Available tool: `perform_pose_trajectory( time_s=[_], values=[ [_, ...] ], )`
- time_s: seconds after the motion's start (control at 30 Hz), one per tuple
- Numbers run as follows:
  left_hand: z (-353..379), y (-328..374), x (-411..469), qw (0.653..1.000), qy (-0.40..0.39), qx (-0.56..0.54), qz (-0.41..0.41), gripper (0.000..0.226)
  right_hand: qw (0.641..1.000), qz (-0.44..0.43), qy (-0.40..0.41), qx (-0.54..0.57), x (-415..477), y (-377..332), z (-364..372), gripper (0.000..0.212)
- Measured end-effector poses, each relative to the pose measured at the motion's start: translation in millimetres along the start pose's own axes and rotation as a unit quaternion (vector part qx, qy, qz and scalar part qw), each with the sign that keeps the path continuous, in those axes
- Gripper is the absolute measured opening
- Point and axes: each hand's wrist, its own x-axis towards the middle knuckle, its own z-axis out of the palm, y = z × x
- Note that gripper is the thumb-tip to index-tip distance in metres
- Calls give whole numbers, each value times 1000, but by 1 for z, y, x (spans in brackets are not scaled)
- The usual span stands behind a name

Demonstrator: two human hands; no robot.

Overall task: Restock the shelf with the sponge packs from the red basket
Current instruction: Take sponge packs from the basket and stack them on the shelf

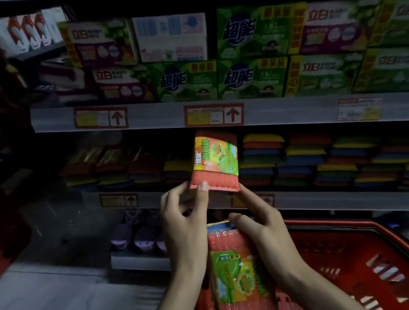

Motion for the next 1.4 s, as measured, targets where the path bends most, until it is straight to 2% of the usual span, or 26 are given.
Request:
perform_pose_trajectory(
  time_s=[0.23, 0.43, 0.6, 0.7, 0.8, 1.0, 1.1, 1.2, 1.4],
  values=[
    [8, -5, 16, 998, -54, -20, -24, 29, 1000, -17, 4, -25, 16, -5, -9, 57],
    [19, -10, 29, 994, -86, -11, -65, 61, 998, -39, 32, -38, 35, -3, -13, 57],
    [30, -20, 42, 990, -83, -18, -112, 65, 996, -44, 43, -60, 49, -2, -20, 59],
    [35, -20, 46, 991, -87, -23, -104, 70, 995, -41, 49, -71, 55, -3, -21, 70],
    [40, -20, 52, 992, -94, -10, -85, 74, 996, -27, 49, -66, 62, -1, -21, 67],
    [49, -25, 60, 990, -79, -1, -115, 68, 992, -16, 69, -103, 70, -1, -21, 74],
    [53, -28, 61, 991, -56, -4, -125, 57, 989, -21, 79, -121, 70, 1, -22, 72],
    [55, -30, 64, 993, -38, 11, -116, 48, 986, -35, 93, -131, 71, 4, -23, 58],
    [57, -30, 64, 993, -31, 16, -111, 47, 976, -47, 126, -171, 70, 4, -25, 51]
  ],
)
